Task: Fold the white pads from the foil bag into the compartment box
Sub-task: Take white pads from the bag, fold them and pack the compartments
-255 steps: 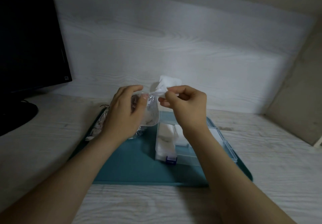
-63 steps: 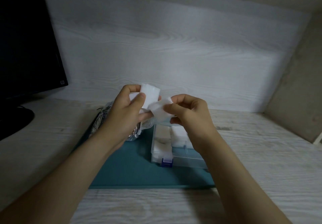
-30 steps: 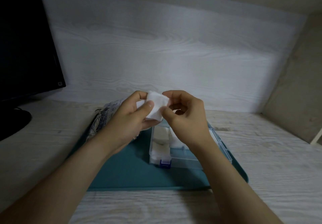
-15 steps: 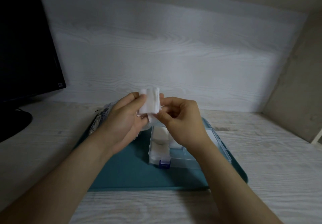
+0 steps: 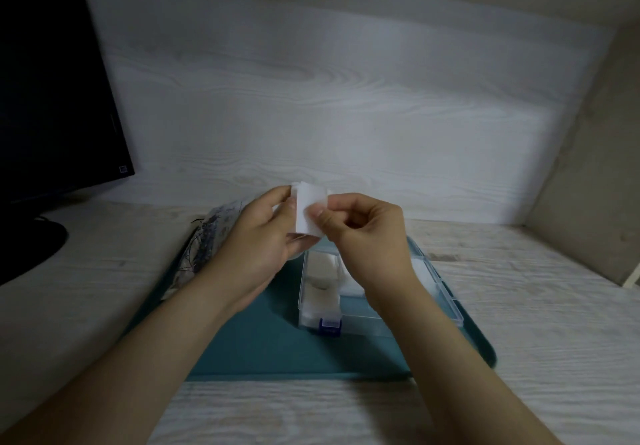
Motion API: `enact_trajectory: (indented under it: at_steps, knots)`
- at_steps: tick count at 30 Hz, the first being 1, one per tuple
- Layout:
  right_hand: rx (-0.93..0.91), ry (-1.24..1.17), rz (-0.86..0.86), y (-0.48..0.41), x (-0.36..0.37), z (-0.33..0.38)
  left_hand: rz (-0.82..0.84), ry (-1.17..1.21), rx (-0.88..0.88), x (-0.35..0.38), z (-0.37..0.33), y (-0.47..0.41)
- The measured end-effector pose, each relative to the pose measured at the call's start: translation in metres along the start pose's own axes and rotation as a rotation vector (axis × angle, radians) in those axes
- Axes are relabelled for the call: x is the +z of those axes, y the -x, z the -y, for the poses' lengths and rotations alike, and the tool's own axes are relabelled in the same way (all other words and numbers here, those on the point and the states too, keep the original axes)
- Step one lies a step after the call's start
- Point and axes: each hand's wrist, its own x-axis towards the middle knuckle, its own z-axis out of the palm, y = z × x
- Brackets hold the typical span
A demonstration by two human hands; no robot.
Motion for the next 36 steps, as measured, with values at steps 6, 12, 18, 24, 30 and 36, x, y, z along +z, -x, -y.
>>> enact_trajectory:
  at_steps: [6,12,18,24,30,36]
  knots:
    - [0.023,0.015,-0.043,-0.002,-0.001,-0.006,-0.013,0.089,-0.032,-0.002,0.004,-0.003]
    - [0.023,0.092,-0.074,-0.001,0.002,-0.005,0.011,0.051,-0.007,0.0,0.003,-0.002]
    - [0.111,0.09,-0.037,-0.003,0.003,-0.006,-0.102,-0.111,0.056,-0.005,0.005,-0.006]
    - [0.113,0.019,0.005,-0.004,-0.002,-0.002,-0.124,-0.252,0.113,-0.008,-0.001,-0.004]
    - [0.113,0.023,0.052,-0.003,-0.003,-0.002,-0.131,-0.295,0.131,-0.012,-0.003,-0.002]
    - [0.094,-0.01,-0.036,-0.007,-0.008,-0.003,-0.189,-0.48,0.16,-0.018,-0.002,-0.004]
